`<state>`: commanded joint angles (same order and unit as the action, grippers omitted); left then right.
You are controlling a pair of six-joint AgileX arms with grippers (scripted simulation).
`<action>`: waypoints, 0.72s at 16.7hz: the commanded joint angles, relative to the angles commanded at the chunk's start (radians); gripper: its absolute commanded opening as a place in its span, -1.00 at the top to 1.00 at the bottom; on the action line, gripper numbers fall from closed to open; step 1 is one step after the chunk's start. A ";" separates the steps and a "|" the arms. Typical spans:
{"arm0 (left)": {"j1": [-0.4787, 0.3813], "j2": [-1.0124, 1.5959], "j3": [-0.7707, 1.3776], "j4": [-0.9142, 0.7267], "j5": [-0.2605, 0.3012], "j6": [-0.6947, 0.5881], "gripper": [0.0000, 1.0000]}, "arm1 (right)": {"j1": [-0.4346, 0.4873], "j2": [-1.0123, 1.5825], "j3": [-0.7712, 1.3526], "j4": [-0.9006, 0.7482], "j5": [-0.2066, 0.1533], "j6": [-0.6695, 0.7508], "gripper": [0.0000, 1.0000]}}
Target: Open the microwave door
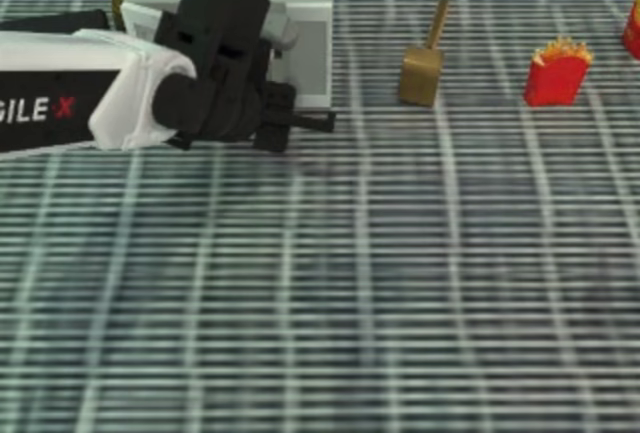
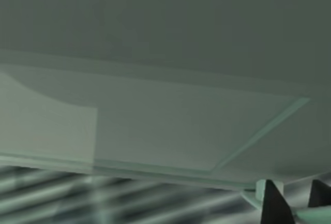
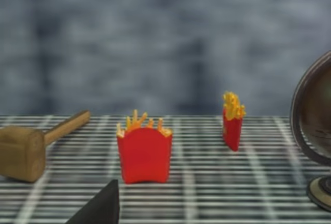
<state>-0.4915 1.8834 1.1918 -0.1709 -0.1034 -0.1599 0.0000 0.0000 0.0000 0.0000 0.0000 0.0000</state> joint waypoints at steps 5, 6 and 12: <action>-0.006 0.000 0.001 0.000 0.010 -0.003 1.00 | 0.000 0.000 0.000 0.000 0.000 0.000 -1.00; -0.003 -0.004 -0.007 0.001 0.016 0.006 1.00 | 0.000 0.000 0.000 0.000 0.000 0.000 -1.00; 0.023 -0.038 -0.051 0.018 0.058 0.068 1.00 | 0.000 0.000 0.000 0.000 0.000 0.000 -1.00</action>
